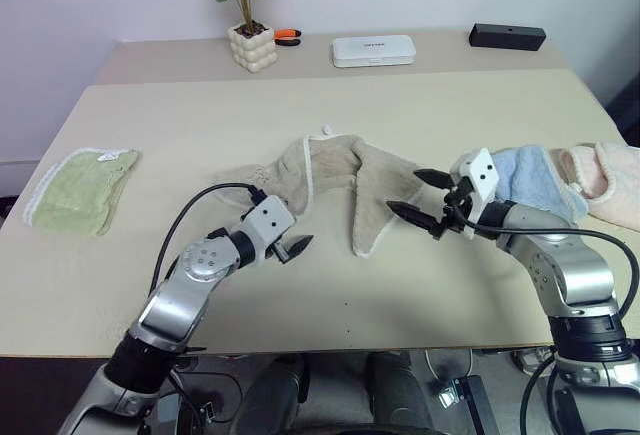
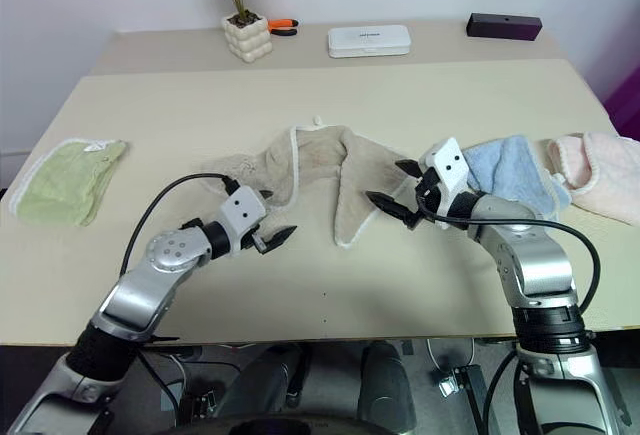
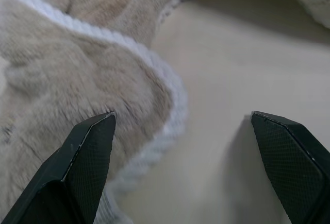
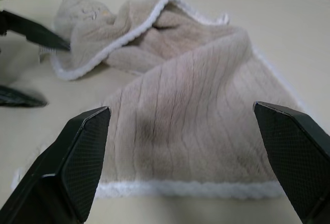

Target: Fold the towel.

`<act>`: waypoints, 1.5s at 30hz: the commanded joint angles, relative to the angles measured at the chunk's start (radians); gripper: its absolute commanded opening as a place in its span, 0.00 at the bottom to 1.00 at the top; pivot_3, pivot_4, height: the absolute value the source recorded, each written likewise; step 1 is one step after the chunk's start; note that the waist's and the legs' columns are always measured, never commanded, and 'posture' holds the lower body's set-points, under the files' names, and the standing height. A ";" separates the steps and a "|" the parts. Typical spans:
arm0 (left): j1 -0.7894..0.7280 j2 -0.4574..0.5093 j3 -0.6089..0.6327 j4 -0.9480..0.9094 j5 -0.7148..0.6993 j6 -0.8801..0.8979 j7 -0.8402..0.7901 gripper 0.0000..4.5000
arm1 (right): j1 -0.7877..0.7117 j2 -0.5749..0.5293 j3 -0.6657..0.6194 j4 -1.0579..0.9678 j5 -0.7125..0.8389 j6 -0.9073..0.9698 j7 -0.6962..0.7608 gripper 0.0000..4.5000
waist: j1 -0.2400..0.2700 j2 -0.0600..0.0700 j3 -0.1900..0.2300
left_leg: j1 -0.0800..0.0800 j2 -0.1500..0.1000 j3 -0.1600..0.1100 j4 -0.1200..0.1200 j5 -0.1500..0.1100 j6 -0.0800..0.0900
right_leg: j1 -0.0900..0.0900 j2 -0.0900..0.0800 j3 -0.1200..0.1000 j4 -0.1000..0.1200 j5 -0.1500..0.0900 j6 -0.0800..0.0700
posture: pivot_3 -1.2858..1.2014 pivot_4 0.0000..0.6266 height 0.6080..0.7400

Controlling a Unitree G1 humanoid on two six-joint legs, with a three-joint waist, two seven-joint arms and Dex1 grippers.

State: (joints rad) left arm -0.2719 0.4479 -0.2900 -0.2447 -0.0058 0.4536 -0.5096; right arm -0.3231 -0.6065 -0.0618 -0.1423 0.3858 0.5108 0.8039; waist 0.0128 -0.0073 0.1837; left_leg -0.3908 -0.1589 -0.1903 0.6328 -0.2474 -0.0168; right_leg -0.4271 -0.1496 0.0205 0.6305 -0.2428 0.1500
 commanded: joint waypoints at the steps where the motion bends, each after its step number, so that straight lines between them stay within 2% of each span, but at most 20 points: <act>1: -0.010 -0.039 -0.010 0.047 0.026 0.025 0.032 0.95 | -0.039 0.007 -0.002 -0.009 -0.008 -0.040 -0.006 1.00 | 0.001 0.000 0.000 | 0.000 0.000 0.000 0.000 0.000 0.000 | 0.000 0.000 0.000 0.000 0.000 0.000 | 0.52 0.24 1.00; 4: -0.020 -0.059 -0.005 0.084 0.029 0.014 0.036 0.77 | -0.043 0.010 0.002 -0.007 -0.018 -0.053 -0.015 1.00 | 0.001 0.000 -0.001 | 0.000 0.000 0.000 0.001 0.000 0.000 | 0.000 0.000 0.000 0.000 0.000 0.001 | 0.52 0.24 1.00; 11: -0.016 -0.063 0.024 0.098 0.022 0.005 0.034 0.02 | -0.006 0.007 -0.004 -0.050 -0.015 -0.051 -0.034 1.00 | -0.002 0.000 -0.001 | 0.000 0.000 0.000 0.001 0.000 0.000 | 0.001 0.000 0.000 0.000 0.001 0.001 | 0.52 0.24 1.00; 17: 0.000 -0.058 0.080 0.063 0.018 -0.042 0.063 0.02 | 0.005 -0.010 -0.007 -0.070 -0.018 -0.046 -0.040 1.00 | -0.003 0.000 -0.001 | 0.000 0.000 0.000 0.001 0.000 0.000 | 0.000 0.000 0.000 0.000 0.001 0.001 | 0.52 0.24 1.00; 19: 0.041 -0.048 0.152 -0.022 -0.040 -0.090 0.043 0.02 | -0.002 -0.025 -0.005 -0.060 -0.030 -0.051 -0.036 1.00 | -0.004 0.000 -0.001 | 0.000 0.000 0.000 0.000 0.000 0.000 | 0.000 0.000 0.000 0.000 0.000 0.001 | 0.52 0.24 1.00; 23: 0.177 0.020 0.328 -0.181 -0.171 -0.055 -0.028 0.02 | -0.061 -0.044 0.019 0.026 -0.086 -0.080 -0.032 1.00 | -0.005 0.000 -0.001 | 0.000 0.000 0.000 0.000 0.000 0.000 | -0.001 0.000 0.001 0.000 0.000 0.001 | 0.52 0.24 1.00; 28: 0.315 0.110 0.438 -0.213 -0.212 -0.073 -0.087 0.02 | -0.210 0.011 0.031 0.229 -0.085 -0.030 -0.052 1.00 | -0.007 0.000 -0.001 | 0.001 0.000 0.002 -0.001 0.000 0.000 | -0.001 0.000 0.001 0.000 0.001 0.000 | 0.52 0.24 1.00; 31: 0.354 0.137 0.482 -0.218 -0.228 -0.062 -0.098 0.02 | -0.352 0.065 0.029 0.454 -0.116 0.021 -0.124 1.00 | -0.005 0.000 -0.001 | 0.000 0.000 0.001 0.000 0.000 0.000 | 0.000 0.000 0.001 0.000 0.001 -0.001 | 0.52 0.24 1.00; 35: 0.367 0.142 0.490 -0.227 -0.235 -0.059 -0.093 0.02 | -0.476 0.100 0.054 0.740 -0.187 -0.036 -0.162 1.00 | 0.001 0.000 -0.001 | 0.000 0.000 0.001 -0.001 0.000 0.000 | 0.000 0.000 0.001 -0.001 0.002 -0.001 | 0.52 0.24 1.00; 39: 0.378 0.141 0.479 -0.236 -0.230 -0.063 -0.090 0.02 | -0.541 0.107 0.092 0.918 -0.253 -0.101 -0.138 1.00 | -0.007 0.000 -0.001 | 0.000 0.000 0.001 -0.001 0.000 0.000 | -0.001 0.000 0.001 -0.002 0.002 -0.001 | 0.52 0.24 1.00; 42: 0.381 0.136 0.469 -0.244 -0.233 -0.060 -0.090 0.00 | -0.572 0.101 0.124 0.993 -0.291 -0.121 -0.098 0.82 | -0.019 0.000 -0.002 | 0.001 0.001 0.002 -0.001 0.000 0.000 | -0.001 0.000 0.001 -0.001 0.002 -0.001 | 0.52 0.24 1.00; 45: 0.385 0.132 0.467 -0.245 -0.234 -0.059 -0.088 0.00 | -0.587 0.100 0.130 1.022 -0.305 -0.140 -0.059 0.48 | -0.026 0.000 -0.002 | 0.001 0.001 0.001 -0.001 0.000 0.000 | 0.000 0.000 0.001 -0.001 0.002 -0.002 | 0.52 0.24 1.00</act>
State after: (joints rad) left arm 0.1092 0.5792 0.1722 -0.4559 -0.2305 0.4045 -0.6038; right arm -0.9109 -0.4986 0.0561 0.8503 0.1037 0.3715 0.7283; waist -0.0133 -0.0074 0.1817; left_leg -0.3900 -0.1584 -0.1889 0.6319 -0.2473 -0.0170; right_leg -0.4273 -0.1493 0.0215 0.6298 -0.2409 0.1485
